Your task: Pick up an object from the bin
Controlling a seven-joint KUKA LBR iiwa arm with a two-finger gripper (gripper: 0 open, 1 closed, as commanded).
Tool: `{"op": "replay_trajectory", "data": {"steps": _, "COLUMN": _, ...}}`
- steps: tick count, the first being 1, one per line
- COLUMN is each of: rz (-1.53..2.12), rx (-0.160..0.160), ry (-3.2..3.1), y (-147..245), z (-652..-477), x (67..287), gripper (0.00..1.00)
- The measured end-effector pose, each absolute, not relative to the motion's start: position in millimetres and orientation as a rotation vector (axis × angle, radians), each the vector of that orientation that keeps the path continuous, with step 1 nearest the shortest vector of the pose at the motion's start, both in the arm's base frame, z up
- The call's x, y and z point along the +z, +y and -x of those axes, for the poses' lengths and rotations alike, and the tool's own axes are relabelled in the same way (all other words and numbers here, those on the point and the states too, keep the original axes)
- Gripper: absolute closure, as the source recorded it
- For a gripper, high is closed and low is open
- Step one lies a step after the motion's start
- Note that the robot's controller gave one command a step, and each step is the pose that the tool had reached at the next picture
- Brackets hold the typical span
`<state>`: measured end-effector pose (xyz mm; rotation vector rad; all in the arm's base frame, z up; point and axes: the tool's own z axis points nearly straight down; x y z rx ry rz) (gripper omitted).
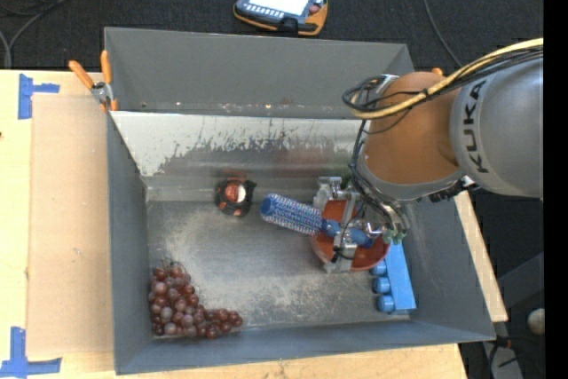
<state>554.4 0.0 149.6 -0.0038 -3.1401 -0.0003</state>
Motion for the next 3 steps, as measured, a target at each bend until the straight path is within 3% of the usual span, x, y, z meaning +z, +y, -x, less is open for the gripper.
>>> {"op": "replay_trajectory", "data": {"steps": 1, "rz": 0.004, "rx": 0.0, "ry": -3.14, "y": 0, "z": -554.5, "x": 150, "gripper": 1.0}}
{"op": "replay_trajectory", "data": {"steps": 2, "rz": 0.004, "rx": 0.0, "ry": -3.14, "y": 0, "z": -554.4, "x": 150, "gripper": 1.0}}
{"op": "replay_trajectory", "data": {"steps": 3, "rz": 0.016, "rx": -0.002, "ry": -3.134, "y": 0, "z": -542.1, "x": 242, "gripper": 1.0}}
